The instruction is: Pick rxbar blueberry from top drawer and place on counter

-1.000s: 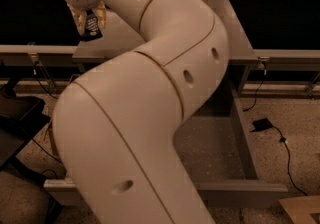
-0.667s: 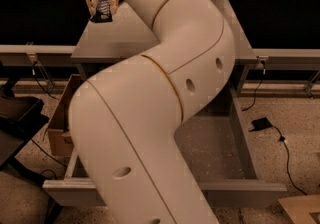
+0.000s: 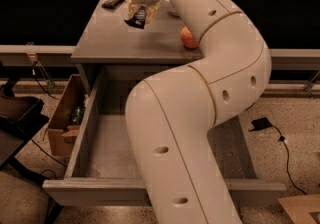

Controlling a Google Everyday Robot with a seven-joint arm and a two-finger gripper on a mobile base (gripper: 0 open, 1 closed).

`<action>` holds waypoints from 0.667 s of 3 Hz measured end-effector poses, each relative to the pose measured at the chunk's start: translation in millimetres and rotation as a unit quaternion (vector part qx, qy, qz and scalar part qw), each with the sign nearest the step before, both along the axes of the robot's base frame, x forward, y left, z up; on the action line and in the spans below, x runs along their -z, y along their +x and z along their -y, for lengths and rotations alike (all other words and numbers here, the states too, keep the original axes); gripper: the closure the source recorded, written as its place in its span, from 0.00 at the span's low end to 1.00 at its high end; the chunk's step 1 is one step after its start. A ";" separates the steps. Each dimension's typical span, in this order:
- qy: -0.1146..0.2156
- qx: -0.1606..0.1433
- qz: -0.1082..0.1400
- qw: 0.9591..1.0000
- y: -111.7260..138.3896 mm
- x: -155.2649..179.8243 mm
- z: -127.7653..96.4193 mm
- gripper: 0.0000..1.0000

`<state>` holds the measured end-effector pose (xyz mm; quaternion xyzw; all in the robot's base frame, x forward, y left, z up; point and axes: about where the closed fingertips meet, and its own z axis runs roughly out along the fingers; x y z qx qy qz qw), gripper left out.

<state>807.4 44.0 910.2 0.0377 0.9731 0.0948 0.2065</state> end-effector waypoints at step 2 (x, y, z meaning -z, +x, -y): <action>0.012 0.020 -0.013 1.000 5.0 16.8 22.0 0.64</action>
Offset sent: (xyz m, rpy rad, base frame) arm 0.0049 -0.0221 -0.0166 0.0245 0.0262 -0.0403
